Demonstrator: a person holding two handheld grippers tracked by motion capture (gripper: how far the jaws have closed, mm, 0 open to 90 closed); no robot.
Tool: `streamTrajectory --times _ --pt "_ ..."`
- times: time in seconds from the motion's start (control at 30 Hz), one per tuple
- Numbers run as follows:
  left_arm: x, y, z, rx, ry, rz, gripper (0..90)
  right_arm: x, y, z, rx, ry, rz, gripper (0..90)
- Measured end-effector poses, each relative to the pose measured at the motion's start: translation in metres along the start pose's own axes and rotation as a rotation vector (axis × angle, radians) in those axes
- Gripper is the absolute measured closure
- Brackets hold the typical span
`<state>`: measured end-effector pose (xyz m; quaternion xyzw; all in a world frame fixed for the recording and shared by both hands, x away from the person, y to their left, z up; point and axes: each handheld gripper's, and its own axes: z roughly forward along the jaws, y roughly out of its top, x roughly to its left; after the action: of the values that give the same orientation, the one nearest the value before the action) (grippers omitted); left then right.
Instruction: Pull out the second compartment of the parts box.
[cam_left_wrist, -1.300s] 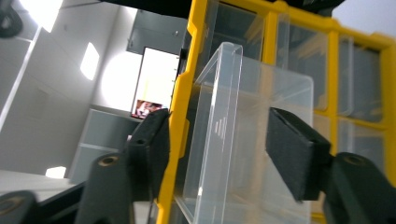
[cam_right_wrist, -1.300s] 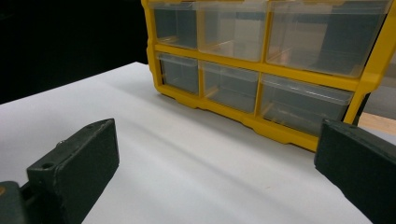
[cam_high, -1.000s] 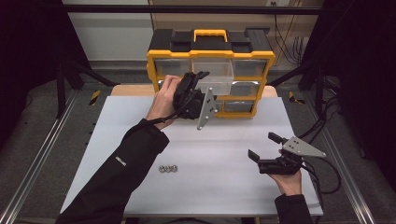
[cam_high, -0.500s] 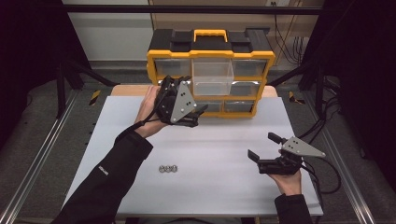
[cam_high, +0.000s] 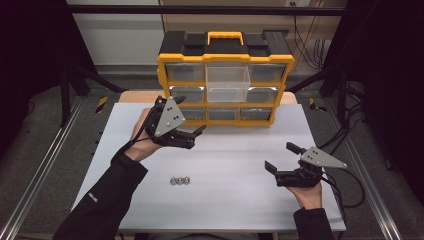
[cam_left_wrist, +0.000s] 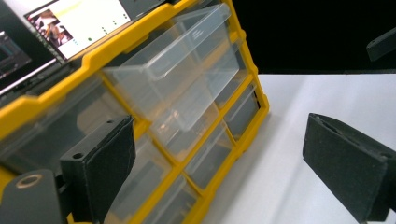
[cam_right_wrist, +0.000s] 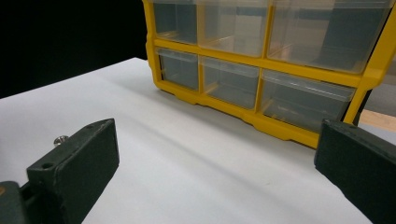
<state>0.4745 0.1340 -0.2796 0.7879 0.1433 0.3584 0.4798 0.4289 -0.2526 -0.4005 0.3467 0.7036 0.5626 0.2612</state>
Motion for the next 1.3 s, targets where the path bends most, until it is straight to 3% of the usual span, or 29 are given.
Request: streamTrajectory --times 0.23,0.57,0.87,1.3 --pt "0.006 -0.022 -0.021 0.013 0.008 -0.079 8.1 0.0 0.0 0.0 0.004 -0.001 0.002 0.4" --pt "0.013 -0.056 -0.051 0.018 0.054 -0.202 7.8 0.001 -0.001 0.002 0.013 -0.002 0.001 0.4" --pt "0.016 -0.084 -0.067 0.043 0.074 -0.276 7.1 0.002 -0.002 0.002 0.018 -0.001 0.001 0.4" --pt "0.003 -0.117 -0.079 0.085 0.111 -0.358 6.4 0.002 -0.002 0.002 0.022 -0.001 0.001 0.4"
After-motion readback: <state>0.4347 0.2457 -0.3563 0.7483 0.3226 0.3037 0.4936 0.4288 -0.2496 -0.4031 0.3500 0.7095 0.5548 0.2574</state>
